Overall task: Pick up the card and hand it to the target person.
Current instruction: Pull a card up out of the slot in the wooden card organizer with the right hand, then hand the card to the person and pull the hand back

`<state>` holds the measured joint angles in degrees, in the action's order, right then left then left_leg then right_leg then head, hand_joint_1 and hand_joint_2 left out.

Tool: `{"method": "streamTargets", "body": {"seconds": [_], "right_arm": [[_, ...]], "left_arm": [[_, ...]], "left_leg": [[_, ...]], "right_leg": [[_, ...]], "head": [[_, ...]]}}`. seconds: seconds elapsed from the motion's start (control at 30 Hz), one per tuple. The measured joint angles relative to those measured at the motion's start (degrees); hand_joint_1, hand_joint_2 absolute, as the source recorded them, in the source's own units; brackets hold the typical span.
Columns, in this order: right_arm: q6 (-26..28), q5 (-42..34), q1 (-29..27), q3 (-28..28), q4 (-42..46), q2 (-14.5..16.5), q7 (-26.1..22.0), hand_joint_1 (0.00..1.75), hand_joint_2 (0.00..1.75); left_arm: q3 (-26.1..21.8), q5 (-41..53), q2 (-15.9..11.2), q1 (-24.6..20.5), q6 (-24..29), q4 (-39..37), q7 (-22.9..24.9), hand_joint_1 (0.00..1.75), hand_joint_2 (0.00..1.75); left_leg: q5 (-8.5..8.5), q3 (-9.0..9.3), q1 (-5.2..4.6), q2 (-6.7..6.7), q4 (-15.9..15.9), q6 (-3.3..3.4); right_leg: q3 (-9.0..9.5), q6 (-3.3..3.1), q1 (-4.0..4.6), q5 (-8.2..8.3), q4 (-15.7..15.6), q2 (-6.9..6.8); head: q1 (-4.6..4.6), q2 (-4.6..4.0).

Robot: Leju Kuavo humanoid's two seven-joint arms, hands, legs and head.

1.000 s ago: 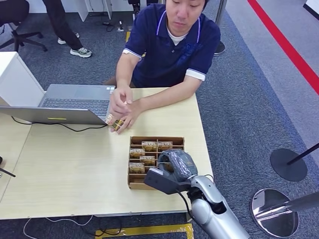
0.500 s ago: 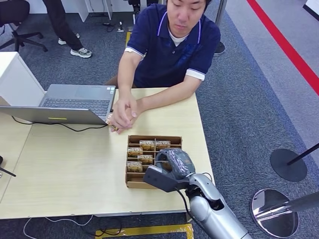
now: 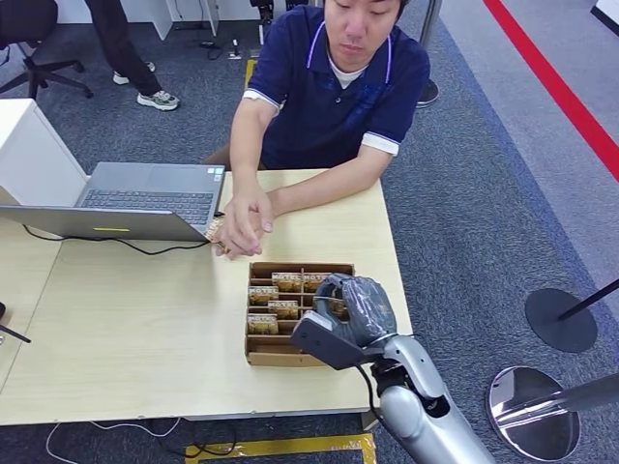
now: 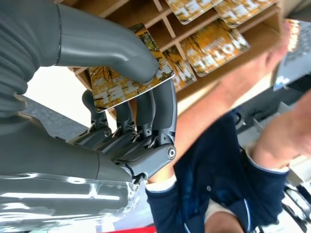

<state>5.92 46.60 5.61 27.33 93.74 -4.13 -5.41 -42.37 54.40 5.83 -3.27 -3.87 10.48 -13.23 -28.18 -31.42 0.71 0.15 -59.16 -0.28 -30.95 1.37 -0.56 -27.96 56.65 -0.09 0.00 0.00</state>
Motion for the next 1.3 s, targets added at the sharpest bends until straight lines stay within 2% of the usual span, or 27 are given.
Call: {"method": "streamTargets", "body": {"seconds": [0.37, 0.53, 0.73, 0.9, 1.1, 1.3], "right_arm": [[-0.52, -2.35, 1.84, 0.83, 0.91, -0.04, -1.95, 1.31, 1.75], [-0.78, -4.93, 5.95, 2.27, -0.79, 0.36, -3.05, 1.31, 1.75], [-2.73, -7.89, 13.04, 4.54, -6.22, 3.52, -3.01, 1.31, 1.75], [-3.76, -10.73, 19.52, 5.87, -13.19, 7.64, -2.88, 1.31, 1.75], [-5.30, -13.63, 22.03, 6.80, -17.02, 11.28, -2.90, 1.31, 1.75], [-5.48, -14.39, 21.91, 6.49, -17.24, 11.94, -2.60, 1.31, 1.75]], "left_arm": [[-0.52, -0.10, 0.28, -0.04, -0.07, -0.03, 0.07, 0.00, 1.75], [-1.01, 0.07, 0.40, -0.10, -0.08, 0.00, 0.29, 0.00, 1.75], [-1.15, 0.87, 0.36, -0.28, -0.13, -0.01, 0.37, 0.00, 1.75], [-1.04, 1.78, 0.30, -0.45, -0.28, -0.01, 0.43, 0.00, 1.75], [-0.52, 2.74, 0.05, -0.41, -0.74, -0.03, 0.16, 0.00, 1.75], [-0.13, 3.15, -0.04, -0.37, -1.04, -0.06, -0.09, 0.00, 1.75]], "left_leg": [[-0.01, -0.01, 0.00, 0.05, 0.00, -0.01], [0.00, -0.05, -0.01, 0.15, 0.00, 0.00], [0.02, -0.09, -0.01, 0.26, 0.01, -0.01], [0.00, -0.12, 0.00, 0.35, 0.02, -0.03], [0.02, -0.04, 0.02, 0.25, 0.03, -0.05], [0.02, -0.08, 0.02, 0.12, 0.01, -0.05]], "right_leg": [[-0.02, 0.01, -0.01, 0.00, 0.01, 0.05], [-0.08, -0.01, -0.01, 0.05, 0.02, 0.16], [-0.11, -0.01, -0.01, 0.09, 0.03, 0.27], [-0.11, -0.02, 0.00, 0.10, 0.05, 0.36], [-0.08, -0.02, 0.01, 0.07, 0.05, 0.24], [-0.07, -0.01, 0.01, 0.03, 0.04, 0.11]], "head": [[0.00, 0.00], [0.00, 0.00], [0.00, 0.00], [0.00, 0.00], [0.00, 0.00], [0.00, 0.00]]}}
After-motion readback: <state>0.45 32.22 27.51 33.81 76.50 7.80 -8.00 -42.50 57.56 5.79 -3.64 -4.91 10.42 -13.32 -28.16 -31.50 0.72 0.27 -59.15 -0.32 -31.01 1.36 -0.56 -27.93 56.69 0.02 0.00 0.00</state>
